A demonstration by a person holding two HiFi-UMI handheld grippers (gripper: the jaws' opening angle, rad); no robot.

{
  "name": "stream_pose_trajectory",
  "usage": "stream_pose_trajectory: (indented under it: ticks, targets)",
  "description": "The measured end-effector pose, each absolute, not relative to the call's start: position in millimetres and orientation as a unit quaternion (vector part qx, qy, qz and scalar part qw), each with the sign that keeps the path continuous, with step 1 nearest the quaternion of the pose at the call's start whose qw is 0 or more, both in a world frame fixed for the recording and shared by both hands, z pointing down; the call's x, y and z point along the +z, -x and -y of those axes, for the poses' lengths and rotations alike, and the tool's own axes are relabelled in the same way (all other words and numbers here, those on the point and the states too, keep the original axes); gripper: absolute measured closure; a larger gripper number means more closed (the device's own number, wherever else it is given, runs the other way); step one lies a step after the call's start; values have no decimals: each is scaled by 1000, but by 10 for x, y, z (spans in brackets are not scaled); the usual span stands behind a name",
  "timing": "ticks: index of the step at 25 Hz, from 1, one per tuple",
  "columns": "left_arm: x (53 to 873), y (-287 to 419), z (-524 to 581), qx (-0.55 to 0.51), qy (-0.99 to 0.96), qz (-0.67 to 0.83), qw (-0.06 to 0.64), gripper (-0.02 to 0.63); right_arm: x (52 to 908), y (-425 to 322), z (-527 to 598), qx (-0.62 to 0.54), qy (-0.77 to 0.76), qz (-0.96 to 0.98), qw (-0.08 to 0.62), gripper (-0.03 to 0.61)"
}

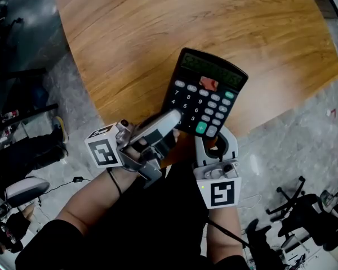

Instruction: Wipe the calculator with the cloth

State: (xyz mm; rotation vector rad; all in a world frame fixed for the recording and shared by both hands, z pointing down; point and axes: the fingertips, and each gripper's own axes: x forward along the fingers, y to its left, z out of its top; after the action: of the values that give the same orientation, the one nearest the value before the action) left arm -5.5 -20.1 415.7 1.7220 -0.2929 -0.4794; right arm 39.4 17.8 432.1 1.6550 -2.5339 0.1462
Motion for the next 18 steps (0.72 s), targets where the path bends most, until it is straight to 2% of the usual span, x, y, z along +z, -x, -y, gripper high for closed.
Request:
stream_pose_trajectory:
  ticks: [8,18]
  targets:
    - [4035,14,231,-189,-750,131,620,546,4216,-148,-289,31,-509,857,67,518]
    - [3631,-6,244,-191,-760,128,608,546,3842,-782,-269,2,-583,809,67,518]
